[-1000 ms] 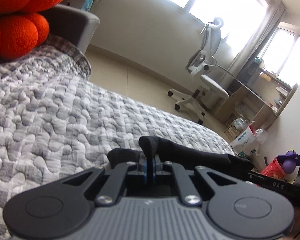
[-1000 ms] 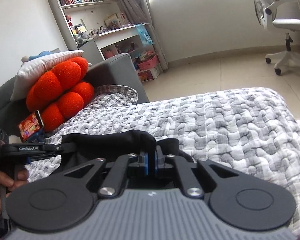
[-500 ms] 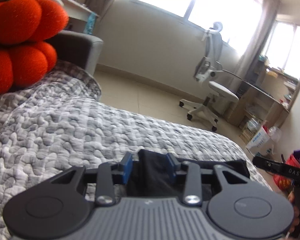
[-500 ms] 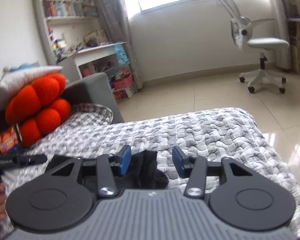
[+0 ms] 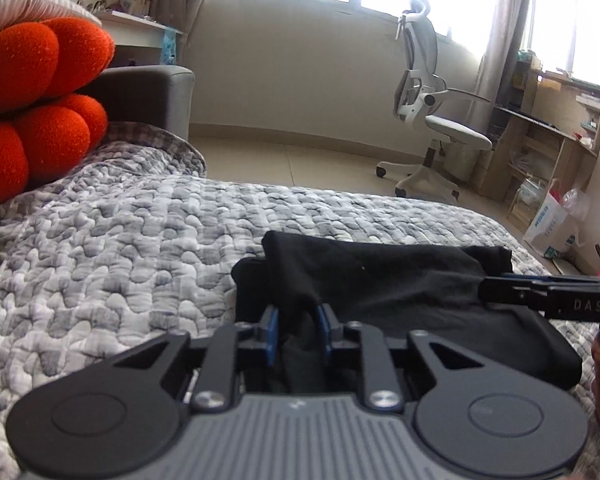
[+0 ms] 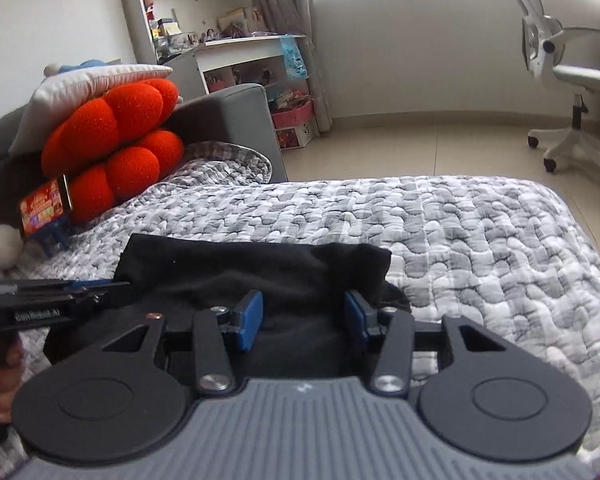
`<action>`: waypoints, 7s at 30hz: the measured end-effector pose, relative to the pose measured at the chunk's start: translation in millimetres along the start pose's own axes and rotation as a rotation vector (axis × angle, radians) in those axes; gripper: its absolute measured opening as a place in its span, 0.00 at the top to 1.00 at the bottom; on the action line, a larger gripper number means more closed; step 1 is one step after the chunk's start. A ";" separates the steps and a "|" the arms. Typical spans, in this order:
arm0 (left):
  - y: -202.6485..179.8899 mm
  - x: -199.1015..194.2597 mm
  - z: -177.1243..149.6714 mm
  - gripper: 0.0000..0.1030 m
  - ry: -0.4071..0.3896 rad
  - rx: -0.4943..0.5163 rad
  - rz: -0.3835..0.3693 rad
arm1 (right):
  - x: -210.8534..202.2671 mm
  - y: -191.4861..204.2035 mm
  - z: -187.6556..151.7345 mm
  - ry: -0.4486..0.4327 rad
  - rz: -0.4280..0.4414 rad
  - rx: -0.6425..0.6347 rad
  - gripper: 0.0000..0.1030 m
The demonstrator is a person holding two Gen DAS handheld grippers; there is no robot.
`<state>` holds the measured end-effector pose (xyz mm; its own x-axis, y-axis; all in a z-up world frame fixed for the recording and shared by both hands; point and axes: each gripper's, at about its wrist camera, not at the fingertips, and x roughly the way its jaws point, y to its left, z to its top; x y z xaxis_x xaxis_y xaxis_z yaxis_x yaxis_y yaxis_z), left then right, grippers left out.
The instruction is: Fold clothes
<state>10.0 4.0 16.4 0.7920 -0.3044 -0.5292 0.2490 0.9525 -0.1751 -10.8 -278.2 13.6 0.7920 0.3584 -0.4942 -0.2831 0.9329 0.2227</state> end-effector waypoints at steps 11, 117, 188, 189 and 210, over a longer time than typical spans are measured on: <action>5.2 -31.1 9.3 0.85 -0.052 -0.056 0.008 | -41.1 -4.3 15.9 -0.037 -0.028 0.051 0.62; -34.0 -54.2 -52.2 0.83 -0.086 0.089 0.077 | -46.1 58.3 -15.3 0.111 0.123 -0.083 0.85; 45.3 -69.7 -46.5 0.53 0.164 -0.471 -0.216 | -90.8 -36.7 -48.1 0.130 0.202 0.712 0.39; 47.2 -67.1 -45.2 0.53 0.165 -0.481 -0.222 | -89.4 -35.6 -46.2 0.131 0.195 0.704 0.39; 57.3 -27.3 -23.5 0.52 0.206 -0.575 -0.289 | -48.7 -33.7 -22.0 0.088 0.143 0.502 0.39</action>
<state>-10.4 66.7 1.4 0.6019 -0.5955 -0.5321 0.0533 0.6948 -0.7172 -51.8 -326.3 11.7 0.7099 0.5028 -0.4932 -0.0743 0.7498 0.6575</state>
